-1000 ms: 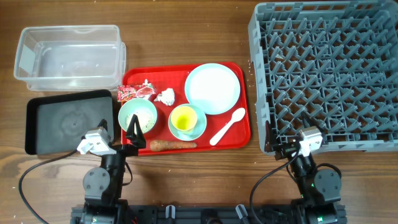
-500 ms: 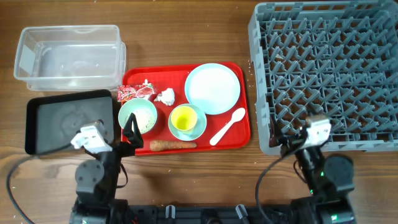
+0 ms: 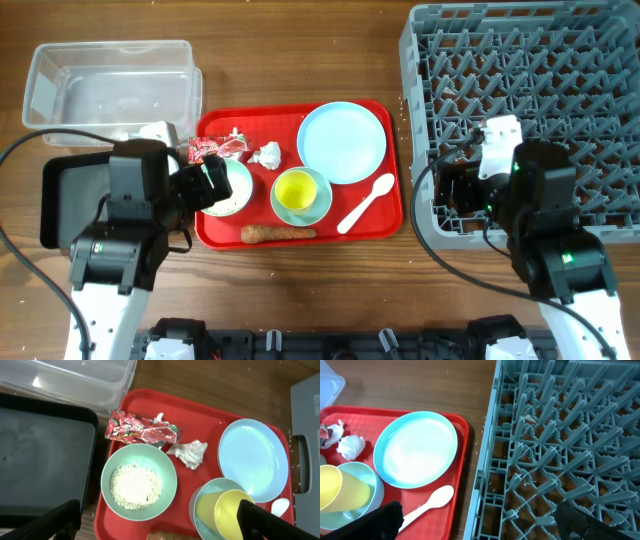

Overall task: Sort waste into correct bins and load items into the dishwasher rack
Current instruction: 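Lift the yellow cup off the saucer with the left gripper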

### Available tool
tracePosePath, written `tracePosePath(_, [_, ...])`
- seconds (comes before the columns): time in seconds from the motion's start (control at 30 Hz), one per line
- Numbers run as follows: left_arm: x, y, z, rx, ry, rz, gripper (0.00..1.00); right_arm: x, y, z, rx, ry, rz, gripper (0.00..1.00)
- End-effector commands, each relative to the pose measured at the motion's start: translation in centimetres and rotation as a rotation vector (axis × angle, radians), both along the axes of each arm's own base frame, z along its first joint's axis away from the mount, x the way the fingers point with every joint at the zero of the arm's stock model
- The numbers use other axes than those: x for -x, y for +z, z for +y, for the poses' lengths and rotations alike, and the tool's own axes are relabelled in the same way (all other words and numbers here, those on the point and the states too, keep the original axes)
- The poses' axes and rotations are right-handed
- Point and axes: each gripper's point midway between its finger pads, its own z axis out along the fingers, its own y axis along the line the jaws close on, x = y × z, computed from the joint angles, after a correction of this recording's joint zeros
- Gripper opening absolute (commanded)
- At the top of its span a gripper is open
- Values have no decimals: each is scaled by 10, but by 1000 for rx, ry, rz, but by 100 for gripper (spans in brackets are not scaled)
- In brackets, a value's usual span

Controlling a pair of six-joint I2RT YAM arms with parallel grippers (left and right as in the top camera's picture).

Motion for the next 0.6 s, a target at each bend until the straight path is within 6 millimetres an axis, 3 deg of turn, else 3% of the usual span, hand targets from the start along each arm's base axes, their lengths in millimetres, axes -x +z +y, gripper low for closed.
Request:
tracePosePath(0.0, [-1,-4,-9,35,-44,43,100,-3,3,1,-11,-1,9,100])
tracePosePath(0.33, [-17,-26,-26,93,-74,115,100,-5,-3,0,0,-5,28,100])
tracePosePath(0.57, [-20,-86,-81,52,-239,308,97,-10,-16,1,8,-5,76,100])
